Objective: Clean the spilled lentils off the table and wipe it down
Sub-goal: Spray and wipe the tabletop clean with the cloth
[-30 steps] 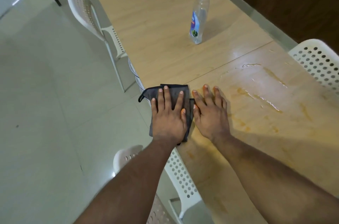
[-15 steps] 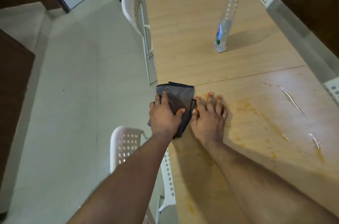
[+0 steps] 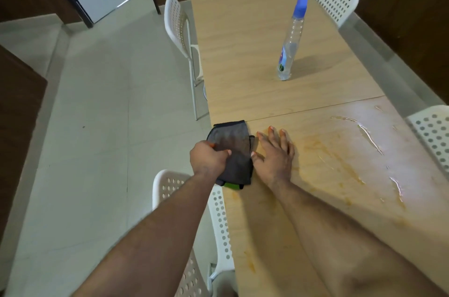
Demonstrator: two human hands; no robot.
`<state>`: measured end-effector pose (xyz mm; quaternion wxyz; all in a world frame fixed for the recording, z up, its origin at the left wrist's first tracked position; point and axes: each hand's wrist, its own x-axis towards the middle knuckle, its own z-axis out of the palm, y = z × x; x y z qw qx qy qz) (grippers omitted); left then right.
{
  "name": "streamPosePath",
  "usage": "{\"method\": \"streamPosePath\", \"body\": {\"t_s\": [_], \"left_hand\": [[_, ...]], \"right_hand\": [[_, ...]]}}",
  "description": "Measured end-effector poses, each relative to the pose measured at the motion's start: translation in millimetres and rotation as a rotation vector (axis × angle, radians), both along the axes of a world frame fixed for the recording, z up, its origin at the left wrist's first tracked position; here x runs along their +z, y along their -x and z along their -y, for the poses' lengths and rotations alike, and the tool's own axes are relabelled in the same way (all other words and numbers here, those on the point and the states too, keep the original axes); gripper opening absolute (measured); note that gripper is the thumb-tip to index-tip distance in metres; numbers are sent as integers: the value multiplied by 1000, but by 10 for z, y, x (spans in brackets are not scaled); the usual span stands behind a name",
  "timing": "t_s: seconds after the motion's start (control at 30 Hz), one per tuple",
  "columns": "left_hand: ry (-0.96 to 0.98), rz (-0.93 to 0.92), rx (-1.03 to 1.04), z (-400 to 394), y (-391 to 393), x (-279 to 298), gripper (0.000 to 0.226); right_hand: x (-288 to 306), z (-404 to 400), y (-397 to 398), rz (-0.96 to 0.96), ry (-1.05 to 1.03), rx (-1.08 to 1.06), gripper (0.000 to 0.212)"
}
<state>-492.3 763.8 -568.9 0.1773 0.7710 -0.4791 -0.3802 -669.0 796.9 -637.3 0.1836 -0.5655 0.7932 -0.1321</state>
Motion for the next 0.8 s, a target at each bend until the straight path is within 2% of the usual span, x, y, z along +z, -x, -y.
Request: {"method": "streamPosePath", "body": {"t_s": [0.1, 0.17, 0.27, 0.37, 0.47, 0.6, 0.7, 0.8], "left_hand": [[-22, -204, 93, -155, 49, 160, 38], [-32, -319, 130, -300, 102, 288, 32], [-92, -479, 143, -457, 168, 422, 16], [-110, -663, 165, -662, 231, 541, 9], [-120, -788, 152, -870, 303, 652, 16], [-98, -808, 148, -1050, 367, 773, 30], [-131, -727, 150, -1215, 372, 843, 43], [-151, -674, 194, -1324, 414, 829, 39]], "right_hand": [[220, -3, 165, 336, -85, -10, 66], [472, -111, 276, 596, -111, -104, 59], [668, -301, 295, 692, -145, -195, 49], [775, -535, 235, 829, -149, -236, 39], [904, -680, 217, 984, -229, -324, 21], [1093, -796, 299, 1027, -208, -433, 4], [1210, -920, 400, 1092, -184, -509, 19], [1287, -1032, 485, 1122, -195, -489, 30]]}}
